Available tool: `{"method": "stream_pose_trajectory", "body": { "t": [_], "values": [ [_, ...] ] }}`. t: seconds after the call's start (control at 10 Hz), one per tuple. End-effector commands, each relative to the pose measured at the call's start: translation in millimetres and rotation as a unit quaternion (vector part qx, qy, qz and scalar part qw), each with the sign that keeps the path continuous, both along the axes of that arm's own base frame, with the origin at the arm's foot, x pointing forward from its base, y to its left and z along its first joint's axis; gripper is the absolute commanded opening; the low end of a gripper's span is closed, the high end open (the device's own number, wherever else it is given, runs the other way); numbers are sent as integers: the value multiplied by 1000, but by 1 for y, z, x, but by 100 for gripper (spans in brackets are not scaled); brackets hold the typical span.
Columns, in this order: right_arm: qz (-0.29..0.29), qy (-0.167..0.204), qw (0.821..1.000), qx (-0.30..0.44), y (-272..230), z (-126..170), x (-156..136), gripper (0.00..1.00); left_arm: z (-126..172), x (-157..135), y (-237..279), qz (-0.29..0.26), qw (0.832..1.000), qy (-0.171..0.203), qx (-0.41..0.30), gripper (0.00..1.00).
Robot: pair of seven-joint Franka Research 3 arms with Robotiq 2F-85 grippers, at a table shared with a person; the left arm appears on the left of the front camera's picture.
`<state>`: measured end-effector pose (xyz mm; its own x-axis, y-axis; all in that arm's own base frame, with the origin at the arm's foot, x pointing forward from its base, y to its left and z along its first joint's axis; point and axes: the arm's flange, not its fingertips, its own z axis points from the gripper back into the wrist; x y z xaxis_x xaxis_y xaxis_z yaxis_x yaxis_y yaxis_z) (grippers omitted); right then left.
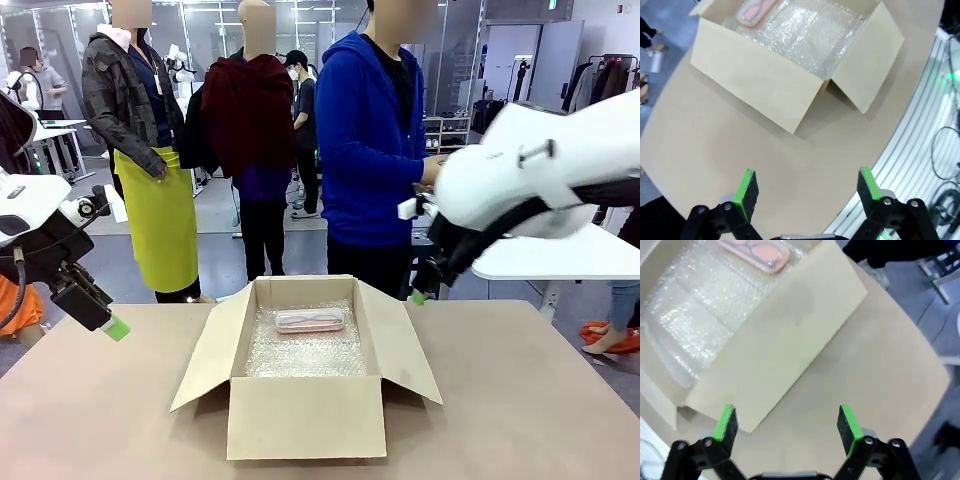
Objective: Pack the glasses set securely to prepare it for shipping.
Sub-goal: Put the Glasses case from the right side of the table into the Package Box.
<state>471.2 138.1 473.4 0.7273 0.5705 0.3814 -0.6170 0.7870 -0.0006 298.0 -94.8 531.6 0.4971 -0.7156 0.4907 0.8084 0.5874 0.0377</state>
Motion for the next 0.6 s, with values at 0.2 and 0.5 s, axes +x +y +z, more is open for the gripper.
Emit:
{"method": "stream_pose_trajectory", "body": {
  "t": [0.2,0.5],
  "values": [
    [-96,-43,991,81,-49,-22,-76,100,0,1,0,-2,1000,-2,-7,100],
    [-116,-41,990,69,-69,-16,-108,100,0,1,0,-2,1000,-2,-7,100]
  ]
}}
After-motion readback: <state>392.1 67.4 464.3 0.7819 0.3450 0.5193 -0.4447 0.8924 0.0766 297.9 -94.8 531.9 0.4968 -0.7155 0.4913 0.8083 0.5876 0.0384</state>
